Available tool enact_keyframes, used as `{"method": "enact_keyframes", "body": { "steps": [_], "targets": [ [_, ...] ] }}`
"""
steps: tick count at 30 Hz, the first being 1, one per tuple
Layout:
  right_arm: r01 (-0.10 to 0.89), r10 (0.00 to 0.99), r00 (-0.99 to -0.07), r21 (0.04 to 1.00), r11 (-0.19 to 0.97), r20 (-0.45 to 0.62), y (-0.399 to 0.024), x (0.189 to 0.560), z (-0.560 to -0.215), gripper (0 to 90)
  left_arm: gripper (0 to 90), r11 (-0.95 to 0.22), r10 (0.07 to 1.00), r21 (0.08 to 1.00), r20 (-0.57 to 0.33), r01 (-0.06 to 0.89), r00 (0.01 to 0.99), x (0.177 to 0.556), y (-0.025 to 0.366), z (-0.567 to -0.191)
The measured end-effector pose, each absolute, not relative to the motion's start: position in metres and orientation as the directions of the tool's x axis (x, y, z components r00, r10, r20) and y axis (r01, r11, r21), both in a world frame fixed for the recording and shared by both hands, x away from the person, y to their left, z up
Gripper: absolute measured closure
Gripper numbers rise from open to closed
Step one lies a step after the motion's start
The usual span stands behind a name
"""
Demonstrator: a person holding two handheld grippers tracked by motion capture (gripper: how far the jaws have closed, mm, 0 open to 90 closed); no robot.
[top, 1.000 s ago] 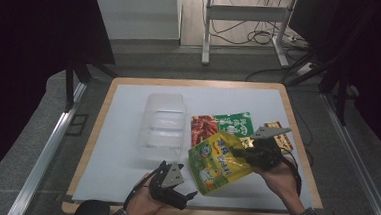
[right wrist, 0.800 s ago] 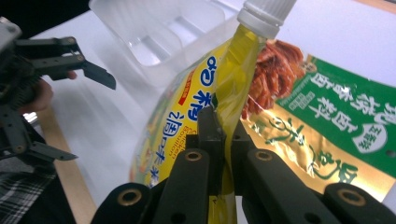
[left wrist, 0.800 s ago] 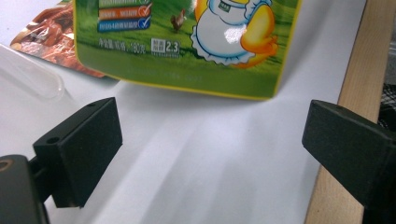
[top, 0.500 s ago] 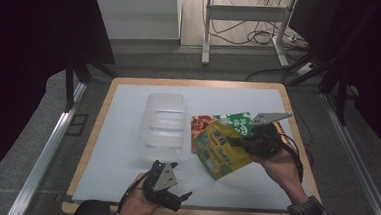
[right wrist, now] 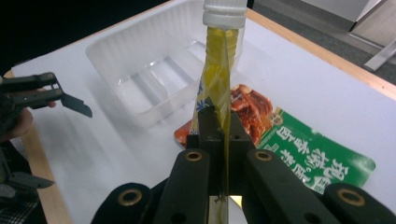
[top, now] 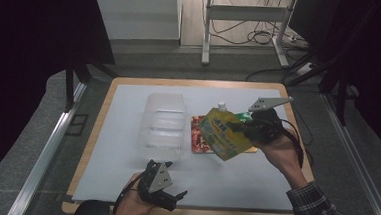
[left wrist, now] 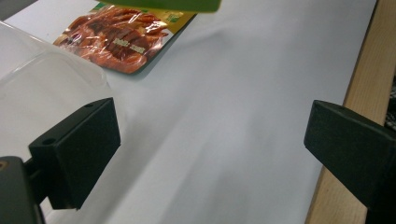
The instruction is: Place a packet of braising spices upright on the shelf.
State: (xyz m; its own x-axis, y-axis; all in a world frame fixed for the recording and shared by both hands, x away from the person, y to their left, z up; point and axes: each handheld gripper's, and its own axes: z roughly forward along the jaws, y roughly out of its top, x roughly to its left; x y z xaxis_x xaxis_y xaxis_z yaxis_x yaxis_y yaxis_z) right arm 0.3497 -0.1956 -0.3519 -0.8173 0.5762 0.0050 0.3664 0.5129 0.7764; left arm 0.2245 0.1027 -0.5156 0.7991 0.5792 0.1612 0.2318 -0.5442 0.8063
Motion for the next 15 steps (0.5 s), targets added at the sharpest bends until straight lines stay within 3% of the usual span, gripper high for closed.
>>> {"method": "enact_keyframes", "body": {
  "steps": [15],
  "targets": [
    [0.326,0.545,-0.838,0.785,0.527,-0.018,-0.178,0.383,-0.334,89.1,0.6,-0.525,0.62,0.814,0.166,0.247,0.767,0.223,0.113,-0.515]
  ]
}}
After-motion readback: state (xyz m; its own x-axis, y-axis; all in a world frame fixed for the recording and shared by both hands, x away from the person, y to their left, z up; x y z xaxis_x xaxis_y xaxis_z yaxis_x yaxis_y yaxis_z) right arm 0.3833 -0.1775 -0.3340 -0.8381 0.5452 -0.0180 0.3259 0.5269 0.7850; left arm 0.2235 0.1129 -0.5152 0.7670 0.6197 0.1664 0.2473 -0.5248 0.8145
